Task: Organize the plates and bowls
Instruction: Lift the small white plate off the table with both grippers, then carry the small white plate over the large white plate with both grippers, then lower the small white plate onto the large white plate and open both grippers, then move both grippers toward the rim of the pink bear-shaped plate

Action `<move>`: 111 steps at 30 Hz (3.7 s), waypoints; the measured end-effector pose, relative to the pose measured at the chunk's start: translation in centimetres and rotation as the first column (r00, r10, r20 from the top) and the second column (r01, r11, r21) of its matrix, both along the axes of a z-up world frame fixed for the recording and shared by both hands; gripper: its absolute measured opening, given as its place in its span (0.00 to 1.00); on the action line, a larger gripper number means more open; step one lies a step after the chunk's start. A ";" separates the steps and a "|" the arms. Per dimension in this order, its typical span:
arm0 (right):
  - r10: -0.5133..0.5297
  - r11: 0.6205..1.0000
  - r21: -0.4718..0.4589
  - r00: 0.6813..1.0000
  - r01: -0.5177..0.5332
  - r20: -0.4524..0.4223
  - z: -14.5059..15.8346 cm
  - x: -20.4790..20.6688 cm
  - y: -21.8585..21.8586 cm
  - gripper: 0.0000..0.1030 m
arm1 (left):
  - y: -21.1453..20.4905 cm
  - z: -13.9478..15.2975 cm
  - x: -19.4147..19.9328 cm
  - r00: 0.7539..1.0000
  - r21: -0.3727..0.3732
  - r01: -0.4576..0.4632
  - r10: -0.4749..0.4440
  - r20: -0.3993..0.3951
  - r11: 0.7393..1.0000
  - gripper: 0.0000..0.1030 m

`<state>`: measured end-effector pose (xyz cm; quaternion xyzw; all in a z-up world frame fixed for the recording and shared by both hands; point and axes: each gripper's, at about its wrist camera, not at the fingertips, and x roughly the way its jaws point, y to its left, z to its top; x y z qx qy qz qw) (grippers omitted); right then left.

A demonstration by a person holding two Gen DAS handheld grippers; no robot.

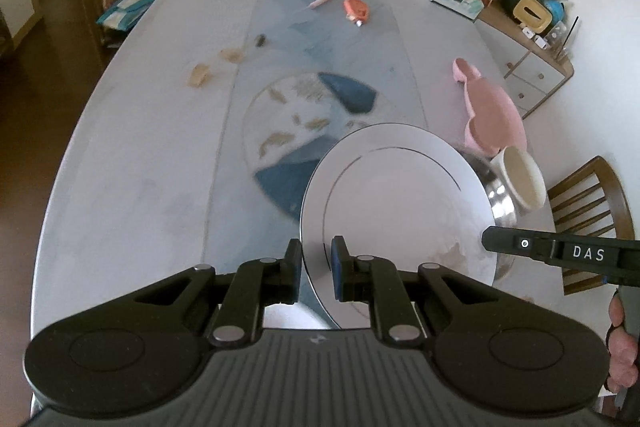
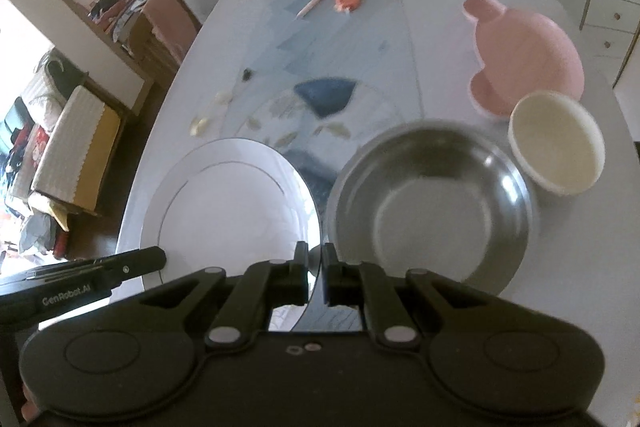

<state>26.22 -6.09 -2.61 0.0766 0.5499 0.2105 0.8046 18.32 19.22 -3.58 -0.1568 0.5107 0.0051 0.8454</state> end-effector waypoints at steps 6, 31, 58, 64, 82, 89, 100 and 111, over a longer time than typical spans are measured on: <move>0.024 1.000 -0.005 1.000 -0.024 -0.011 -1.0 -3.4 1.7 0.07 | 1.6 -0.7 -3.7 1.000 0.007 -0.017 0.017 -0.015 1.000 0.13; 0.142 0.987 -0.061 0.984 -0.149 -0.109 -7.1 -11.2 7.6 0.07 | 6.4 -7.5 -11.3 0.991 0.016 -0.099 0.100 -0.093 0.995 0.13; 0.161 0.979 -0.094 0.971 -0.180 -0.177 -9.1 -11.2 9.5 0.07 | 7.6 -9.9 -10.8 0.983 0.009 -0.103 0.104 -0.149 0.995 0.14; 0.159 0.979 -0.099 0.972 -0.178 -0.175 -9.2 -11.2 9.4 0.02 | 7.4 -9.5 -11.0 0.985 0.043 -0.089 0.095 -0.142 0.995 0.14; 0.244 0.966 -0.067 0.967 -0.249 -0.080 -6.3 -13.1 9.9 0.18 | 5.8 -5.1 -12.4 0.999 0.132 -0.022 0.025 -0.022 0.991 0.14; 0.256 0.965 -0.056 0.967 -0.255 0.016 -3.3 -13.7 9.4 0.27 | 4.3 -2.2 -11.9 0.998 0.129 0.002 -0.010 0.063 0.992 0.14; 0.219 0.976 -0.044 0.964 -0.215 0.149 1.2 -13.8 7.6 0.48 | 2.4 1.9 -10.7 0.979 0.157 0.045 -0.074 0.190 0.987 0.53; 0.170 0.985 -0.047 0.954 -0.163 0.249 4.9 -12.1 3.6 0.81 | -0.9 5.4 -7.8 0.956 0.162 0.098 -0.138 0.258 0.982 0.73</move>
